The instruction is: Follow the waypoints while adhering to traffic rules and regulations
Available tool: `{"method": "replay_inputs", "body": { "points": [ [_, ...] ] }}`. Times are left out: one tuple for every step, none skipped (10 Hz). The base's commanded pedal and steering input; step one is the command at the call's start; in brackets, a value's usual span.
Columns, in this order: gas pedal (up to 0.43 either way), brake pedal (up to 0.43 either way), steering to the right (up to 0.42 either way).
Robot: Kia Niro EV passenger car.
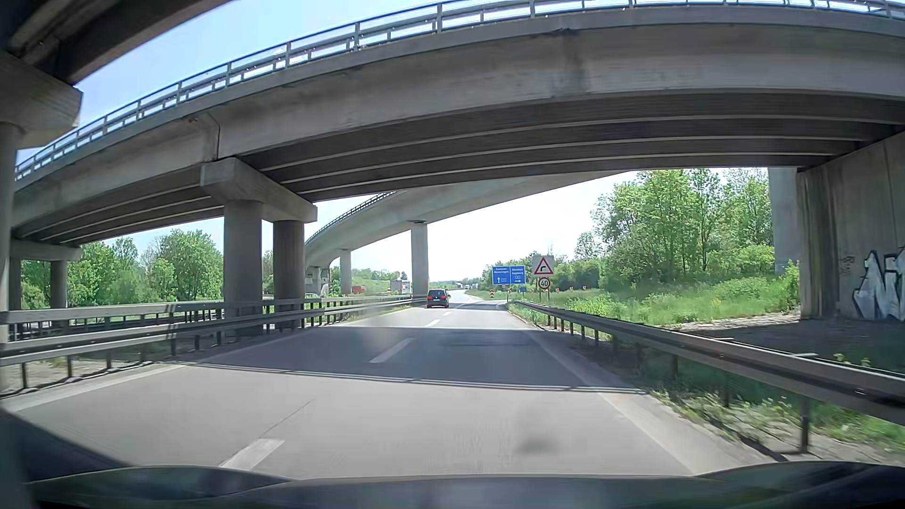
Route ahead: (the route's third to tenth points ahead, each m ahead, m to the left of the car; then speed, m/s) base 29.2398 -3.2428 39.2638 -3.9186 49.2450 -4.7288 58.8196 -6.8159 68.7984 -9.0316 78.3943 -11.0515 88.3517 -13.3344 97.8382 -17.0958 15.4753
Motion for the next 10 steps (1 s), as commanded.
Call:
{"method": "replay_inputs", "body": {
  "points": [
    [0.150,0.000,-0.002],
    [0.150,0.000,-0.003],
    [0.150,0.000,-0.003],
    [0.150,0.000,-0.003],
    [0.150,0.000,-0.002],
    [0.150,0.000,-0.003],
    [0.138,0.000,-0.002],
    [0.138,0.000,-0.003],
    [0.130,0.000,-0.003],
    [0.118,0.000,-0.003]
  ]
}}
